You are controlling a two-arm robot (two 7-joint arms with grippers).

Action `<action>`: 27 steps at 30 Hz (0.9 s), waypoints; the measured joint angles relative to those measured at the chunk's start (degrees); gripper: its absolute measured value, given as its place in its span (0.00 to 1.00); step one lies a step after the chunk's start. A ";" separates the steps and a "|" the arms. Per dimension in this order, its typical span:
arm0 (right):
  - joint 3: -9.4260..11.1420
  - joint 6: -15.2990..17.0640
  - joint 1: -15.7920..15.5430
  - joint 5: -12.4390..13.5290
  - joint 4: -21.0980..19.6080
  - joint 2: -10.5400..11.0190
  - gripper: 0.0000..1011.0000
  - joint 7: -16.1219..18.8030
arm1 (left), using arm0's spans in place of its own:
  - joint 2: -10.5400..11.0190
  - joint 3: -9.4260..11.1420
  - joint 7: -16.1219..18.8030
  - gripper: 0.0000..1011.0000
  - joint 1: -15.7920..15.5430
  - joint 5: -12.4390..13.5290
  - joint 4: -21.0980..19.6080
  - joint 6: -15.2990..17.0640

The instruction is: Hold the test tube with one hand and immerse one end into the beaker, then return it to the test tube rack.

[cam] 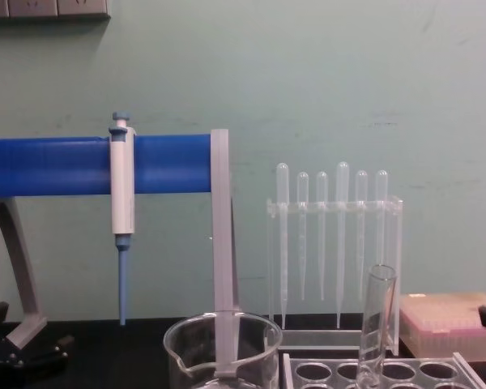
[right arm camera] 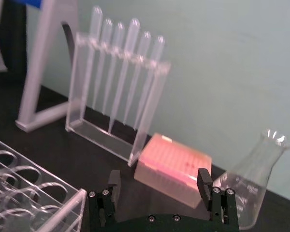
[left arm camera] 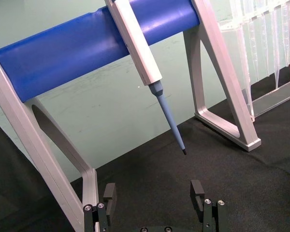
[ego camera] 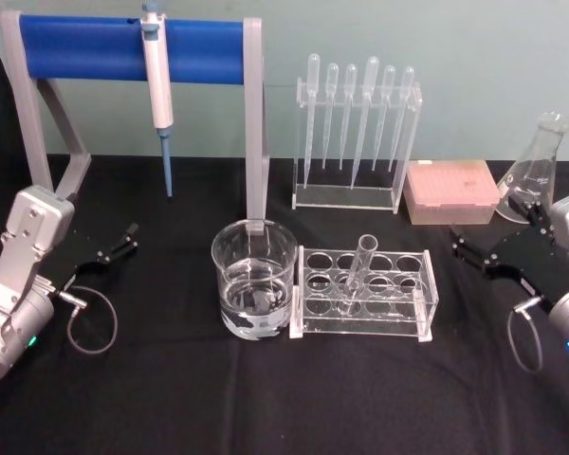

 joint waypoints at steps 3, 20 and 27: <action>1.37 -0.79 -1.61 1.12 -2.63 1.29 0.99 1.41 | 0.00 0.00 0.00 0.99 0.00 0.00 0.00 0.00; 6.75 -4.75 -12.91 12.55 -15.32 9.89 0.99 18.17 | 0.00 0.00 0.00 0.99 0.00 0.00 0.00 0.00; 5.70 -4.35 -14.01 12.19 -16.92 10.07 0.99 21.44 | 0.00 0.00 0.00 0.99 0.00 0.00 0.00 0.00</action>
